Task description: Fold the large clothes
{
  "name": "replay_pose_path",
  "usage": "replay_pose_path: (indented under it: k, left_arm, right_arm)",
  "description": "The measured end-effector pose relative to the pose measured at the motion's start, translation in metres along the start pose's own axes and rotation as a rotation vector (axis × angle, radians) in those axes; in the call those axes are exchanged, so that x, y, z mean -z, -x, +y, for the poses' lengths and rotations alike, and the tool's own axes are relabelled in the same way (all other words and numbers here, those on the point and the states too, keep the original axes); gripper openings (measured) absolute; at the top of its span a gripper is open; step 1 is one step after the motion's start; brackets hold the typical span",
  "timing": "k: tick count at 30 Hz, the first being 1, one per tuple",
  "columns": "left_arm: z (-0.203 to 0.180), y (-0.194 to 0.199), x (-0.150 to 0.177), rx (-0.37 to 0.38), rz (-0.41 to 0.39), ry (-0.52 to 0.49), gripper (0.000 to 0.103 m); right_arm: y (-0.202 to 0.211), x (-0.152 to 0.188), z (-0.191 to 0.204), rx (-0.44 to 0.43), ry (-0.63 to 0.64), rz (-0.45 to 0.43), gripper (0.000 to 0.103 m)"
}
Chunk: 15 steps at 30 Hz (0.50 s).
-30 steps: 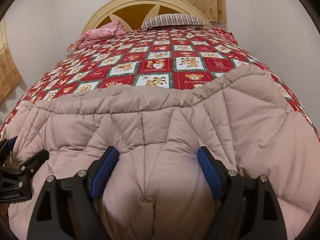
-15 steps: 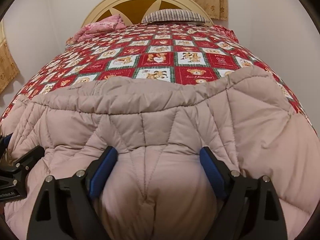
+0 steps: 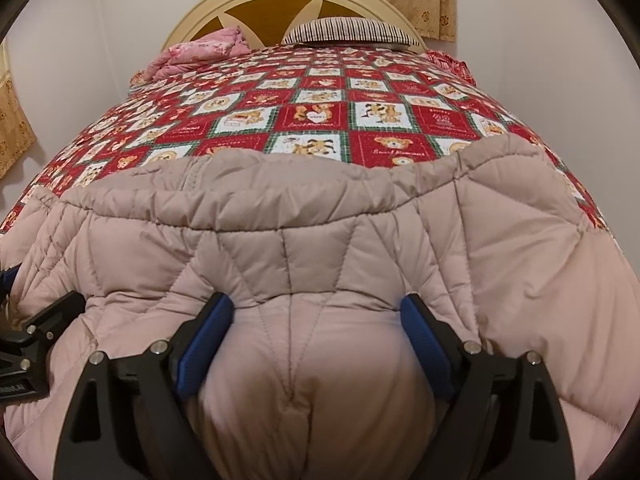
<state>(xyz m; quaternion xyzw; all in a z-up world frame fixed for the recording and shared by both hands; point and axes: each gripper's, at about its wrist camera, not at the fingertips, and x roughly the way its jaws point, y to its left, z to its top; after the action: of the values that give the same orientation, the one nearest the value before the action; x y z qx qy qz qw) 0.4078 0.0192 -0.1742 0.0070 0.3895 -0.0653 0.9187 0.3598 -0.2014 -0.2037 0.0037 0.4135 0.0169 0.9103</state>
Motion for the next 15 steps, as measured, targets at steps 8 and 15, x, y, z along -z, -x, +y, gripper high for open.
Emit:
replay_pose_path:
  k: [8,15]
  left_arm:
    - [0.048,0.023,-0.025,-0.151,-0.060,0.080,0.102]
    - [0.064,-0.008,-0.001,-0.157,-0.043,0.173,0.102]
  right_arm:
    - [-0.002,0.001,0.000,0.007,0.004,0.000,0.090]
    - [-0.002,0.001,0.000,0.003,0.004,0.001,0.090]
